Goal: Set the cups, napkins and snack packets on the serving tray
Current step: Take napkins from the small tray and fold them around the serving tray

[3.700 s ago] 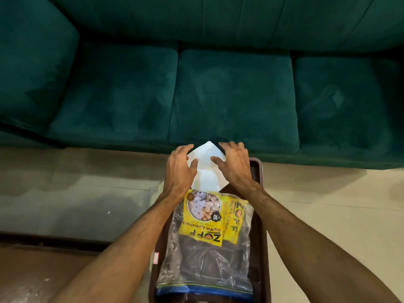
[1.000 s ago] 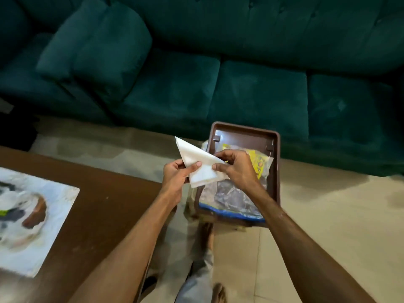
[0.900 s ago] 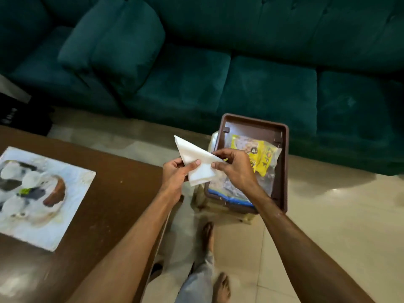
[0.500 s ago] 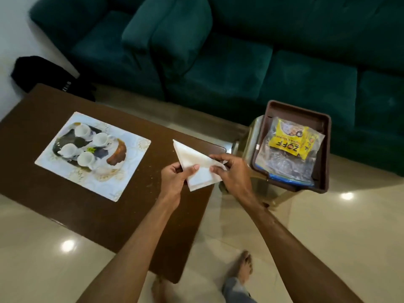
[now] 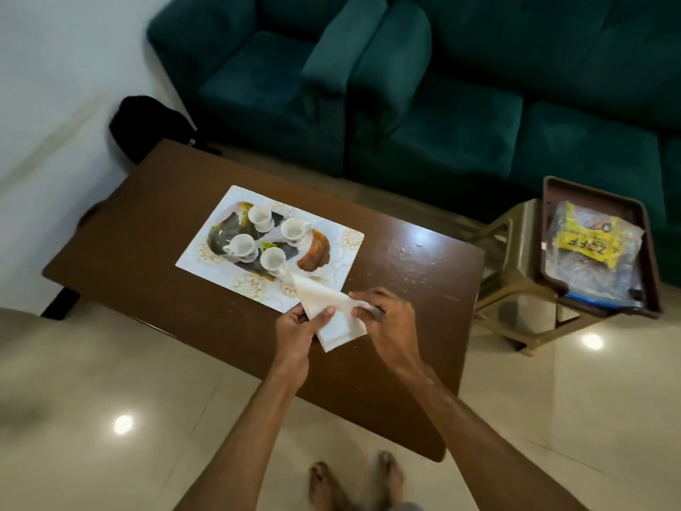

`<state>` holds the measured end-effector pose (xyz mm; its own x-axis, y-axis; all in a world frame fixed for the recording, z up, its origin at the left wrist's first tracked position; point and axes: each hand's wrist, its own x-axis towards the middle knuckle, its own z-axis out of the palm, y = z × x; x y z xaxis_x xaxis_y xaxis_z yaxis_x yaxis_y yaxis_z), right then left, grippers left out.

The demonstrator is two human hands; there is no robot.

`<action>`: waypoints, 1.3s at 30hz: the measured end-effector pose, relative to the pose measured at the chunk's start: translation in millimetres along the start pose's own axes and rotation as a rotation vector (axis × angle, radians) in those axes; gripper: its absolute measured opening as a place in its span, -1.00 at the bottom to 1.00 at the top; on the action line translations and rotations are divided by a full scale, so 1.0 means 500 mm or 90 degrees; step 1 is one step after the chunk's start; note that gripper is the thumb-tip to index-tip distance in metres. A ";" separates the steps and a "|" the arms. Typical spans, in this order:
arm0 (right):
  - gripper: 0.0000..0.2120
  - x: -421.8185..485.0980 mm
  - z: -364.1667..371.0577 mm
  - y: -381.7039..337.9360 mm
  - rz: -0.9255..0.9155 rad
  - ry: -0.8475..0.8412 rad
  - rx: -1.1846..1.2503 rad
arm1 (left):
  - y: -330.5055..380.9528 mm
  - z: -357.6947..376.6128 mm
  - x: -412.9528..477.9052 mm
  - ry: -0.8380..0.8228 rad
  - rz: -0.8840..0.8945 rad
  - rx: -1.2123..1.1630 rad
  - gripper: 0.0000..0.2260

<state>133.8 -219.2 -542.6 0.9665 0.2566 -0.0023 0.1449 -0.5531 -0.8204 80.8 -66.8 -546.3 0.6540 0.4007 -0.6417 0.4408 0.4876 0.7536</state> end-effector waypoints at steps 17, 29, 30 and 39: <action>-0.84 0.212 0.289 0.042 0.109 -0.023 -0.085 | 0.026 -0.119 0.345 -0.006 -0.088 0.088 -0.64; -0.81 0.274 0.373 0.059 0.141 0.033 -0.071 | 0.041 -0.144 0.449 -0.099 -0.134 0.091 -0.89; -0.82 0.274 0.379 0.059 0.141 0.051 -0.093 | 0.040 -0.147 0.454 -0.110 -0.135 0.097 -0.88; -0.86 0.269 0.400 0.039 0.104 0.115 -0.166 | 0.069 -0.155 0.486 -0.184 -0.213 0.023 -0.61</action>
<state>224.5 -36.9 -673.6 0.9999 0.0158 -0.0012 0.0112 -0.7645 -0.6445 206.9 107.5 -687.3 0.6141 -0.0111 -0.7892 0.6755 0.5246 0.5182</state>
